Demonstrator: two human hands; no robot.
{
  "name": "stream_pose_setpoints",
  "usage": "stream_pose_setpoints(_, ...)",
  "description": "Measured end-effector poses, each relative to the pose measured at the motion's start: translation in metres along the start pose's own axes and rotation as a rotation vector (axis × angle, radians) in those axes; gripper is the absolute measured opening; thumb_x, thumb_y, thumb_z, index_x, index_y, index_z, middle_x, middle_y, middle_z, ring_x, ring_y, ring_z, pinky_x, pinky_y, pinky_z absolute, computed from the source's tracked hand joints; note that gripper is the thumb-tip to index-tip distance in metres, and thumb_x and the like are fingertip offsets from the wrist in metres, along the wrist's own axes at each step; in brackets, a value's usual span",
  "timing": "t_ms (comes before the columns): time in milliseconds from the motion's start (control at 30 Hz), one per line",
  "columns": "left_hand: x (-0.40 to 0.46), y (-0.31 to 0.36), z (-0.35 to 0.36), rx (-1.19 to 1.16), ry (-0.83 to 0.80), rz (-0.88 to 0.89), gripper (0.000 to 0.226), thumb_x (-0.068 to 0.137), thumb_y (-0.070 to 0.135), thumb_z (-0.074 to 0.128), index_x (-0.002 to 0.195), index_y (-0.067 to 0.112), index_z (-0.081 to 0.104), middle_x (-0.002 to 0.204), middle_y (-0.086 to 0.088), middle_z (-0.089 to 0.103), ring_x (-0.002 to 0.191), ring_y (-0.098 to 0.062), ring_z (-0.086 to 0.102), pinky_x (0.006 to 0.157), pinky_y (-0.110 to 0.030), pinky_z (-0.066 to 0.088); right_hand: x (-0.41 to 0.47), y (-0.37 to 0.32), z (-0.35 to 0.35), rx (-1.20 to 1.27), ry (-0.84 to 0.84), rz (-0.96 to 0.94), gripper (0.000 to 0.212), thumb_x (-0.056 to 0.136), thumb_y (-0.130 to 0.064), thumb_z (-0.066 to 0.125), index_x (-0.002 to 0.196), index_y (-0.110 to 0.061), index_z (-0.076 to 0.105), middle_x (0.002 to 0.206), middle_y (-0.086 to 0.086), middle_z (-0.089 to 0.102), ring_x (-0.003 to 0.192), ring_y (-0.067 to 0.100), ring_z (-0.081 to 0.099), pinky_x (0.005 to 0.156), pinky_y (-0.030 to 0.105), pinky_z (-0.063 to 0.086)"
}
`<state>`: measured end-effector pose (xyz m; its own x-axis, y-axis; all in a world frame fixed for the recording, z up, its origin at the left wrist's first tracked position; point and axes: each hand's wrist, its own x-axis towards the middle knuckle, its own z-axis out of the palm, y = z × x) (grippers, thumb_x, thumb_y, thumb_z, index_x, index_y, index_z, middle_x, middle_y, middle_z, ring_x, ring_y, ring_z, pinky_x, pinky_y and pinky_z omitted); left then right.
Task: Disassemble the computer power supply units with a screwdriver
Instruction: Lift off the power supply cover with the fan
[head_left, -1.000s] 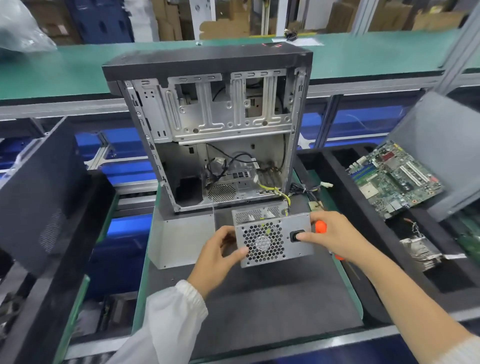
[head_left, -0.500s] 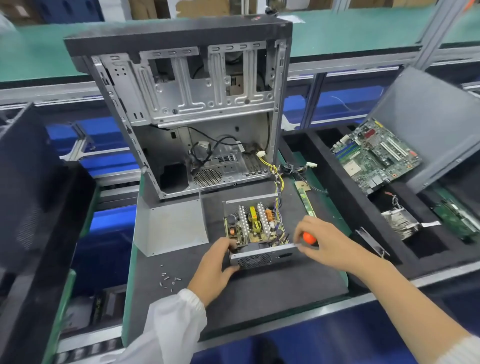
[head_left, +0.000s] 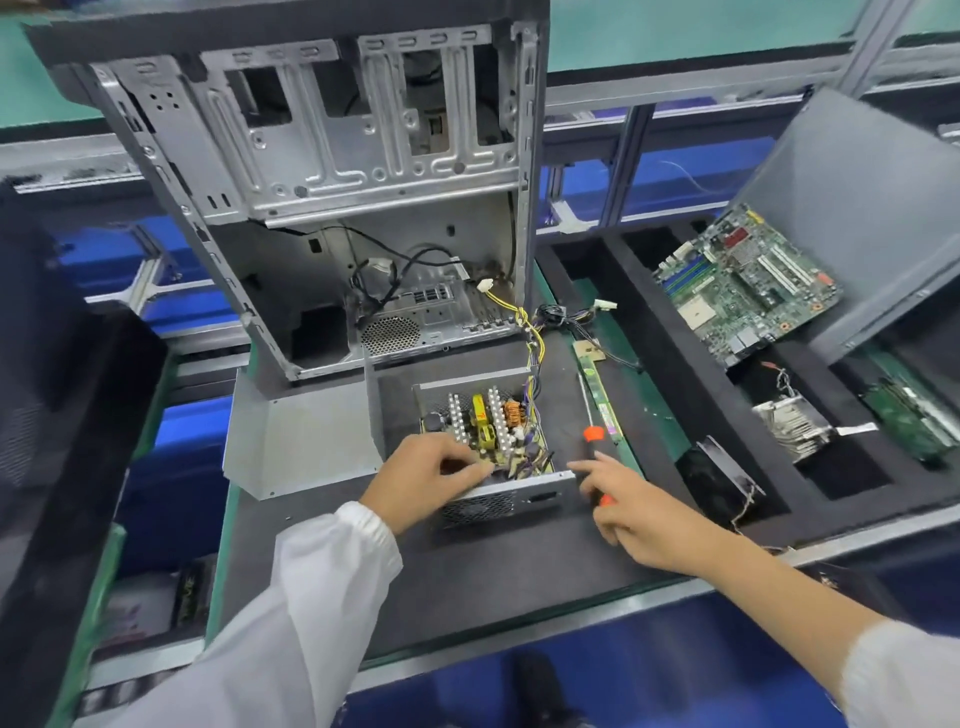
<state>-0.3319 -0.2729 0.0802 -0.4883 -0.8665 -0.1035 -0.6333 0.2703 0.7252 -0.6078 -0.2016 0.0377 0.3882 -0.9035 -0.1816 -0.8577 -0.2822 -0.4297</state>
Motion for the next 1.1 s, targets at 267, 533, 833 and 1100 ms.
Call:
stream_pose_setpoints(267, 0.018, 0.007, 0.025, 0.252, 0.215, -0.061, 0.051, 0.094, 0.049, 0.055, 0.053, 0.019, 0.061, 0.050, 0.001, 0.055, 0.051, -0.015, 0.052, 0.053, -0.028, 0.042, 0.039, -0.001, -0.020, 0.444, 0.320, 0.112, 0.033, 0.087, 0.000, 0.057, 0.080, -0.031, 0.065, 0.080, -0.009, 0.065, 0.086, 0.008, 0.061, 0.079, 0.025, 0.045)
stream_pose_setpoints(533, 0.019, 0.009, 0.026, 0.334, 0.254, -0.081, 0.062, 0.094, 0.058, 0.041, 0.050, 0.014, 0.037, 0.045, -0.003, 0.035, 0.048, -0.020, 0.038, 0.048, -0.027, 0.026, 0.079, 0.003, -0.020, 0.077, 0.002, 0.005, 0.019, 0.081, -0.032, 0.069, 0.100, -0.028, 0.067, 0.093, -0.011, 0.063, 0.099, 0.015, 0.053, 0.095, 0.030, 0.030)
stream_pose_setpoints(833, 0.021, 0.021, 0.029, 0.602, 0.227, -0.087, 0.056, 0.098, 0.054, 0.039, 0.055, 0.018, 0.036, 0.047, 0.003, 0.037, 0.053, -0.014, 0.039, 0.046, -0.027, 0.026, 0.079, 0.008, -0.010, 0.231, 0.173, -0.032, 0.020, 0.073, -0.037, 0.080, 0.075, -0.018, 0.076, 0.076, -0.006, 0.064, 0.077, 0.014, 0.050, 0.080, 0.030, 0.032)
stream_pose_setpoints(1100, 0.033, 0.023, 0.030, 0.744, 0.174, -0.104, 0.065, 0.100, 0.055, 0.030, 0.050, 0.014, 0.033, 0.043, 0.002, 0.032, 0.051, -0.021, 0.041, 0.052, -0.032, 0.037, 0.076, 0.011, -0.003, 0.300, 0.168, -0.107, 0.020, 0.075, -0.036, 0.077, 0.084, -0.018, 0.079, 0.084, -0.012, 0.062, 0.089, 0.007, 0.053, 0.104, 0.023, 0.019)
